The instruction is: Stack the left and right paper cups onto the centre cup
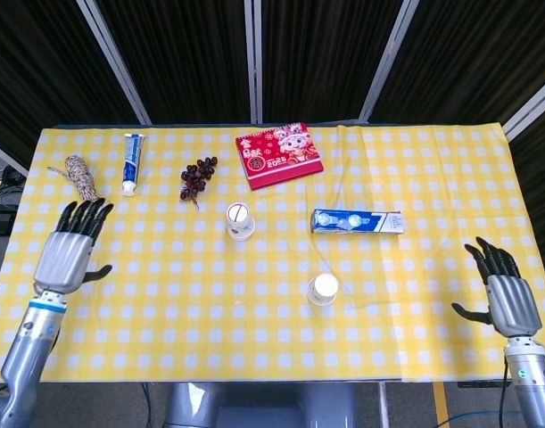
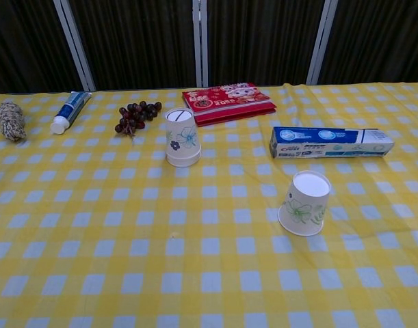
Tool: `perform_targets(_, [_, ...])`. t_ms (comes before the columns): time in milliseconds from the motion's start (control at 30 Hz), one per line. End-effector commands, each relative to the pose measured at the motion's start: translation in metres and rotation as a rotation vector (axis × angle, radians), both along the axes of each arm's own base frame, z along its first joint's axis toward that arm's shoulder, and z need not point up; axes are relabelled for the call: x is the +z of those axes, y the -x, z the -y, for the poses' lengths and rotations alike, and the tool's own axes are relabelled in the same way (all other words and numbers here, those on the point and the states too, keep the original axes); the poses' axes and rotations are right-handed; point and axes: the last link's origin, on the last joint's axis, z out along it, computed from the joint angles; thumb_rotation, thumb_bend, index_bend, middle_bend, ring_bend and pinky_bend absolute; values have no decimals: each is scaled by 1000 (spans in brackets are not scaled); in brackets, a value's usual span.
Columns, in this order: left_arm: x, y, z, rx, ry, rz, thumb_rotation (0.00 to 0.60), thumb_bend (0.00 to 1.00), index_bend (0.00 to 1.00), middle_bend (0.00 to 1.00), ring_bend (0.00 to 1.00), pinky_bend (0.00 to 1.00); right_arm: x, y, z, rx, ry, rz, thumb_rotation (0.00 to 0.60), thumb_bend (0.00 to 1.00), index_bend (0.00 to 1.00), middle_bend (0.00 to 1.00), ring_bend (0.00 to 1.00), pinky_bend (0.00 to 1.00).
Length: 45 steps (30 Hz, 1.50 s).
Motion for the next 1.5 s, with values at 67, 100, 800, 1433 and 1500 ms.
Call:
perform_targets(67, [16, 26, 38, 57, -13, 1, 600, 111, 10, 0, 0, 0, -8, -25, 12, 55, -30, -5, 600, 22, 170, 0, 0, 0])
perform_targets(100, [18, 31, 45, 70, -9, 4, 600, 108, 10, 0, 0, 0, -10, -32, 16, 67, -37, -8, 600, 22, 174, 0, 0, 0])
perform_targets(800, [35, 44, 60, 58, 39, 64, 600, 97, 10, 0, 0, 0, -122, -135, 20, 132, -355, -10, 600, 121, 240, 0, 0, 0])
perform_targets(1433, [33, 44, 58, 62, 62, 83, 600, 97, 11, 0, 0, 0, -142, -146, 44, 127, -348, 14, 600, 200, 295, 0, 0, 0])
perform_targets(1500, [33, 44, 58, 66, 61, 84, 600, 97, 11, 0, 0, 0, -145, -147, 44, 127, -356, 15, 600, 210, 302, 0, 0, 0])
